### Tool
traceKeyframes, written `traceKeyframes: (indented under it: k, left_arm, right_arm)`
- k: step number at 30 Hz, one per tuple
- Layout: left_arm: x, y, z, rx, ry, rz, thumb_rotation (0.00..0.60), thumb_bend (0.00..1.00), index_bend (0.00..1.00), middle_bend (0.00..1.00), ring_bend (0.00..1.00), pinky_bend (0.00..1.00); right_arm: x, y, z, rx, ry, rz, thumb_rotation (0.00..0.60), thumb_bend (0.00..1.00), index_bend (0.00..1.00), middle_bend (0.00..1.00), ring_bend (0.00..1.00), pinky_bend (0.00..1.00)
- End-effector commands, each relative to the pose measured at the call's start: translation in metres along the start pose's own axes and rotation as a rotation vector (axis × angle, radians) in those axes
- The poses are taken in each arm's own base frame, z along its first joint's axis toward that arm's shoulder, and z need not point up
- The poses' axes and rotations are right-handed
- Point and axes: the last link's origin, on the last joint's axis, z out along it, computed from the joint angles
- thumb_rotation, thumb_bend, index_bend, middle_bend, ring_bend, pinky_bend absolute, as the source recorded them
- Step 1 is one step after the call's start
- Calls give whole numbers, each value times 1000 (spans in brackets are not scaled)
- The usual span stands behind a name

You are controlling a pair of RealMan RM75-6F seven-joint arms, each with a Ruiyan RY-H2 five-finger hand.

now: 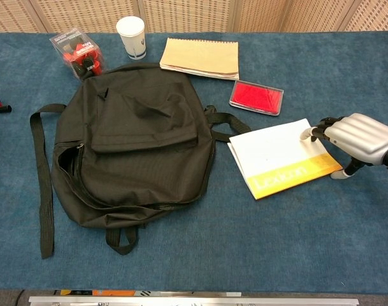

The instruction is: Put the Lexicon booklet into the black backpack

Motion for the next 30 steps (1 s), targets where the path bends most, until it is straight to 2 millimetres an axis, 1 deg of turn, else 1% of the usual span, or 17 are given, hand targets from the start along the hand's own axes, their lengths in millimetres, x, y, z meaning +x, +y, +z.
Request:
traceKeyframes:
  k: [1, 5, 8, 11, 15, 19, 25, 30]
  left_arm:
    - [1, 0, 0, 0, 1, -1, 600, 222, 214, 167, 187, 32]
    - [1, -1, 0, -1, 3, -2, 600, 222, 213, 167, 187, 32]
    - [0, -1, 1, -2, -1, 2, 600, 222, 213, 167, 187, 31]
    - [0, -1, 1, -1, -2, 1, 600, 222, 213, 167, 187, 32]
    - [1, -2, 2, 2, -3, -1, 600, 222, 213, 167, 187, 32]
    - [0, -2, 2, 2, -10, -5, 600, 222, 214, 167, 187, 31]
    - [0, -4, 2, 8, -29, -7, 600, 222, 220, 167, 187, 32]
    - [1, -4, 2, 7, -28, -5, 600, 222, 220, 167, 187, 31]
  right_arm:
    - [0, -1, 1, 6, 4, 12, 600, 136, 238, 341, 192, 337]
    - [2, -1, 3, 13, 3, 26, 600, 284, 238, 353, 193, 350]
    - [3, -2, 5, 24, 2, 48, 600, 375, 238, 359, 201, 369]
    - [6, -3, 7, 32, 25, 62, 600, 438, 238, 372, 216, 385]
    - [12, -5, 12, 38, 69, 83, 600, 450, 252, 388, 231, 387]
    - [14, -6, 16, 41, 104, 95, 600, 463, 307, 410, 256, 403]
    - [15, -5, 21, 15, 150, 109, 600, 470, 419, 473, 293, 430]
    - [16, -5, 26, -11, 201, 119, 600, 470, 521, 550, 367, 477]
